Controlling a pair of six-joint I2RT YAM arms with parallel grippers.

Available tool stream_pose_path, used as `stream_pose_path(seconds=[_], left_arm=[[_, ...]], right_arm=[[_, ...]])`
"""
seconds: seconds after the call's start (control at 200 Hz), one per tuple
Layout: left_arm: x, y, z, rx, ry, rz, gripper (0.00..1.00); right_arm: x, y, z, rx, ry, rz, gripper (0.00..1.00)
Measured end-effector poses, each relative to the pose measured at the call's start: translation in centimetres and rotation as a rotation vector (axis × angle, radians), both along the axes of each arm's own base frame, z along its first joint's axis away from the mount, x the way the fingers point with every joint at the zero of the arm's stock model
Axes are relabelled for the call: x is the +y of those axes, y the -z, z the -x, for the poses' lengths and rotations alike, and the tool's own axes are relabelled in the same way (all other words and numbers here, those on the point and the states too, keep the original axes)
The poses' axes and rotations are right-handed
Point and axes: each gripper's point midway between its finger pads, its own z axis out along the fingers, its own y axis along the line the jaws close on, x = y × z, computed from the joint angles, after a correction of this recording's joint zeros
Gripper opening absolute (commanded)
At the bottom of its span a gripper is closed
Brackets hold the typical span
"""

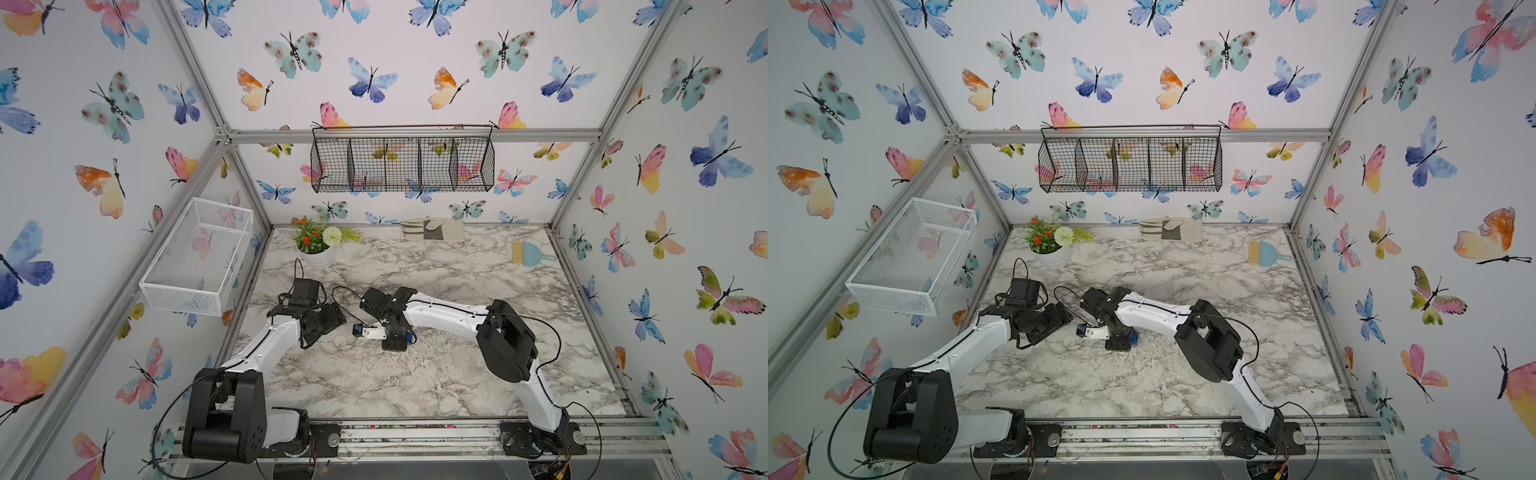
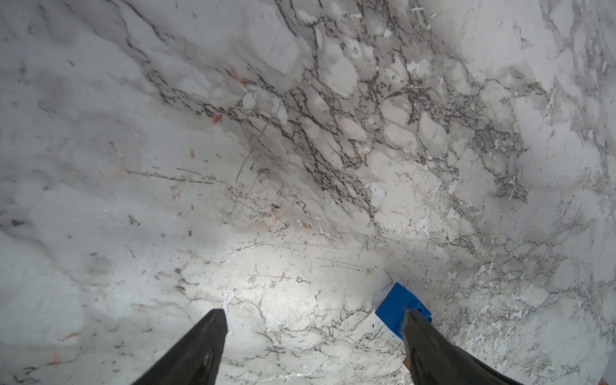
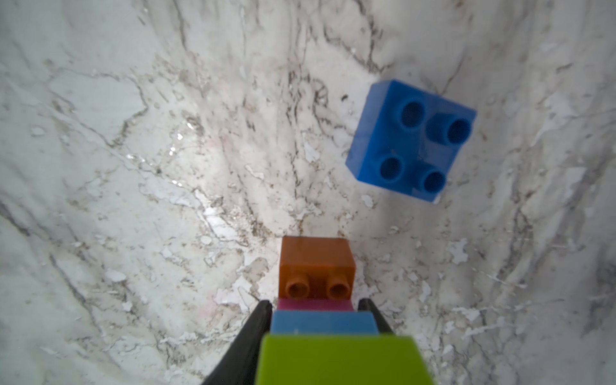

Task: Assemble the letter y with lego
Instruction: Assemble the lego brick with the lego brick, then pick up the lego brick from the center of the board.

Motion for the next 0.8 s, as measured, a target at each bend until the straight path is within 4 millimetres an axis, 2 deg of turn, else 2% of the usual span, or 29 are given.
stream_pose_path(seconds=[0.12,0.506,0.796], left_arm=[[0.0,0.0,0.0,0.0,0.0,0.0,0.84],[0.01,0.05,0.04,0.001,0.0,0.0,0.84],[0.02,0.06,0.04,0.001,-0.001,-0.001,0.84]], right_arm=[[-0.08,0.58,0.11,0.01,0.0,0.01,0.45],[0.42,0.58,0.11,0.02,0.006,-0.002,0.45],[0.68,0.56,0.15,0.028,0.01,-0.008,0.41]])
